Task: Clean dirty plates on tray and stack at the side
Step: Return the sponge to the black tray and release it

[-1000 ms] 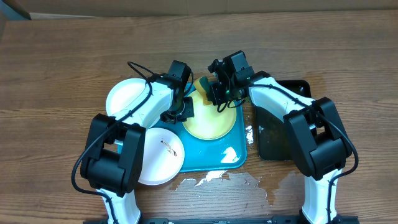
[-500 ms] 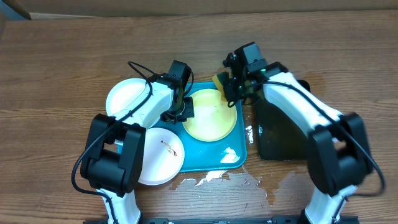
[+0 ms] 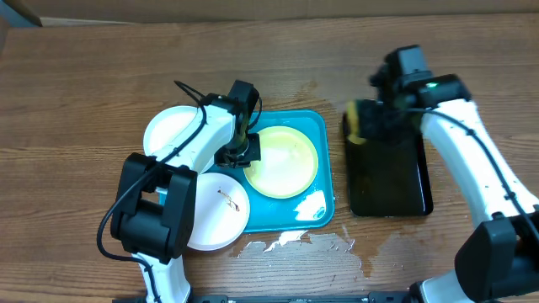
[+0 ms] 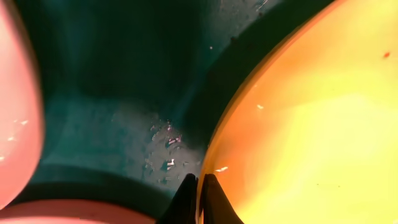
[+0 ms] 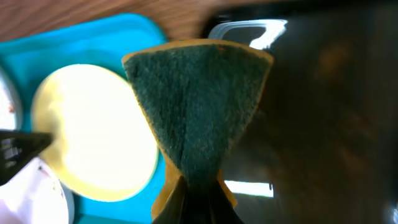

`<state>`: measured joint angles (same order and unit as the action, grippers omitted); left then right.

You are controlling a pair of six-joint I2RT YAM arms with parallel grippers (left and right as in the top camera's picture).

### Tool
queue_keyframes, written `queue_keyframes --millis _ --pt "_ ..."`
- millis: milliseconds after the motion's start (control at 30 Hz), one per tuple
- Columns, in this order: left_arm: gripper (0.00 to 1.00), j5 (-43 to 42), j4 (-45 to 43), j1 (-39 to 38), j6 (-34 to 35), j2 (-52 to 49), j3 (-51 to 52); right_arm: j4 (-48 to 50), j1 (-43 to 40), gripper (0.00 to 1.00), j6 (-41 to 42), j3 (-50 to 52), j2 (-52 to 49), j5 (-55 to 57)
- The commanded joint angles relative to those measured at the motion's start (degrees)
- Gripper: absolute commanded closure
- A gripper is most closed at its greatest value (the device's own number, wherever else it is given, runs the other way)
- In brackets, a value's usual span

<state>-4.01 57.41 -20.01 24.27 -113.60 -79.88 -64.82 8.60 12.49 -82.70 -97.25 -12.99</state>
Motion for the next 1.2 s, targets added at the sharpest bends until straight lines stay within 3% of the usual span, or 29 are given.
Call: queue_keyframes --millis 0,267,1167 --pt "0.96 1.51 2.56 -0.15 -2.51 -0.61 -4.72 -1.57 -3.04 0.96 1.51 -0.94 0.11 0.15" --pt "0.96 1.66 6.88 -0.15 -4.0 -0.61 -9.68 -2.8 -5.73 0.96 4.5 0.94 0.11 6.8" --pt "0.96 1.42 8.35 2.03 -5.03 -0.61 -13.14 -0.81 -5.68 0.96 4.46 6.36 0.09 6.99"
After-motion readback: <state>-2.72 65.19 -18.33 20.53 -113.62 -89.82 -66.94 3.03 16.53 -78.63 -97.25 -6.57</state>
